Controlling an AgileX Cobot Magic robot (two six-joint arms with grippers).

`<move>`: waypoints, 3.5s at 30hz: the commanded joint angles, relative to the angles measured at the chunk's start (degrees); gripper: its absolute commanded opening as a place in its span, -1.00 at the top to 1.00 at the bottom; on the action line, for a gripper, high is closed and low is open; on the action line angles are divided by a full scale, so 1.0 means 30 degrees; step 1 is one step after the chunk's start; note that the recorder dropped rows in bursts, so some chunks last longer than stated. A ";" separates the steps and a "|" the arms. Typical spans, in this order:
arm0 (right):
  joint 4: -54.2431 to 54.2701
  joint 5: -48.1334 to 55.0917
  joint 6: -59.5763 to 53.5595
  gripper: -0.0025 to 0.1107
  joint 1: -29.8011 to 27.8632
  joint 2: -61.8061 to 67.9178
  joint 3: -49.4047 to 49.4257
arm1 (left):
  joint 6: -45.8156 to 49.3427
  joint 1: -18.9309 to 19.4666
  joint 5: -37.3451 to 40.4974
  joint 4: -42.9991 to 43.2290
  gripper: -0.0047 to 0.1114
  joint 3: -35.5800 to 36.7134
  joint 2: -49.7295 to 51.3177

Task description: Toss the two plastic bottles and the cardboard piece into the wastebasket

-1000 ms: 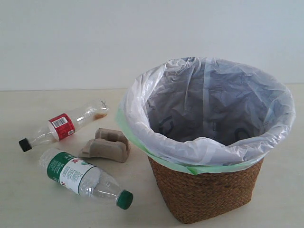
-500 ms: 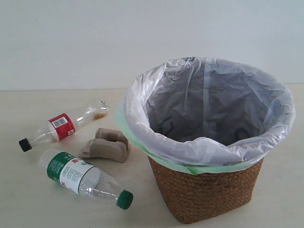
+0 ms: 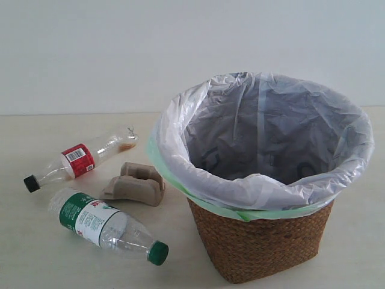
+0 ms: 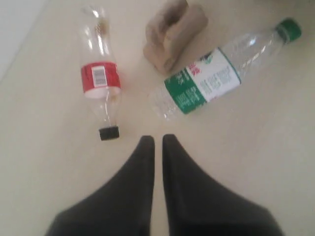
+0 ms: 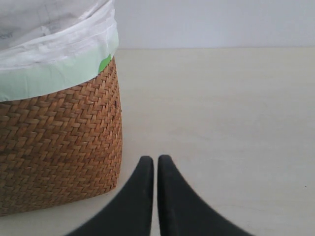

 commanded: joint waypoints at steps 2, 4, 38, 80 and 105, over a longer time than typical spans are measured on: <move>-0.0128 -0.0078 -0.0078 0.96 -0.0112 -0.0085 -0.0018 | 0.1218 -0.0054 -0.0890 0.0887 0.85 -0.0111 0.3141; -0.0128 -0.0078 -0.0078 0.96 -0.0112 -0.0085 -0.0018 | 0.1423 -0.0054 -0.0943 0.0991 0.85 -0.0111 0.4172; -0.0128 -0.0073 -0.0078 0.96 -0.0112 -0.0085 -0.0018 | 0.9810 -0.3943 -0.5834 0.3498 0.85 -0.0269 1.1047; -0.0128 -0.0073 -0.0078 0.96 -0.0112 -0.0085 -0.0018 | 0.7958 -0.4237 -0.8600 -0.1032 0.29 0.0339 1.1124; -0.0128 -0.0073 -0.0078 0.96 -0.0112 -0.0085 -0.0018 | 0.5351 -0.4237 -0.5787 0.2414 0.29 0.0339 1.1124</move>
